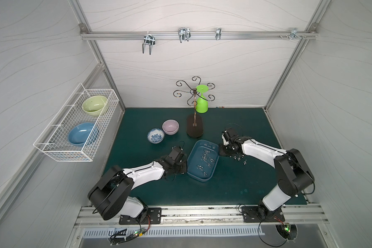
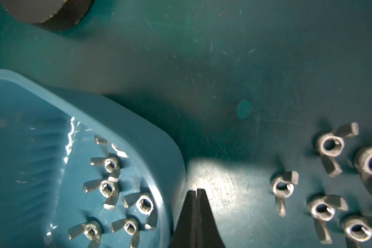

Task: Take out the wing nut from the storage box
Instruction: Adjust the storage box at the center of the board.

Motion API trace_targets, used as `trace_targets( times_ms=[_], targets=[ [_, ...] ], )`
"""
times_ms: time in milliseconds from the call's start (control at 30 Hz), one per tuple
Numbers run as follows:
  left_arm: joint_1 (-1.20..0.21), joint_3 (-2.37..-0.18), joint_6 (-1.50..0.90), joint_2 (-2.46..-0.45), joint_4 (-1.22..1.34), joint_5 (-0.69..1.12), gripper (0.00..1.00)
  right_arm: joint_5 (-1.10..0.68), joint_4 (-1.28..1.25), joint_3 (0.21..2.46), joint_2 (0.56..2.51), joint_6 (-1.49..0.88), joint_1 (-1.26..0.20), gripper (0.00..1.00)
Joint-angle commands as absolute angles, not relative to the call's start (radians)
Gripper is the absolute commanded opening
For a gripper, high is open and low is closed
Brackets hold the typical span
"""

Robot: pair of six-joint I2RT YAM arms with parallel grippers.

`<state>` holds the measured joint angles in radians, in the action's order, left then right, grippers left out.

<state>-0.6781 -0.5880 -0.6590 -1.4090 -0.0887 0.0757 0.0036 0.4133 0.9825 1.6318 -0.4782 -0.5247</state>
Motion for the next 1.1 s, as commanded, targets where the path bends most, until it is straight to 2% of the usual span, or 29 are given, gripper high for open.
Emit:
trace_targets(
  times_ms=[0, 467, 833, 1067],
  targets=[
    [-0.696, -0.566, -0.676, -1.376, -0.013, 0.091, 0.0, -0.008, 0.464, 0.969, 1.602, -0.465, -0.523, 0.0],
    [-0.762, -0.453, -0.674, -1.289, 0.065, 0.116, 0.0, -0.079, 0.463, 1.1, 1.716, -0.463, -0.578, 0.0],
    [-0.763, -0.382, -0.766, -1.116, -0.256, -0.015, 0.0, -0.077, 0.462, 1.214, 1.836, -0.432, -0.598, 0.0],
    [-0.751, -0.427, -0.776, -0.852, -0.446, -0.174, 0.0, -0.155, 0.408, 1.268, 1.88, -0.363, -0.648, 0.0]
  ],
)
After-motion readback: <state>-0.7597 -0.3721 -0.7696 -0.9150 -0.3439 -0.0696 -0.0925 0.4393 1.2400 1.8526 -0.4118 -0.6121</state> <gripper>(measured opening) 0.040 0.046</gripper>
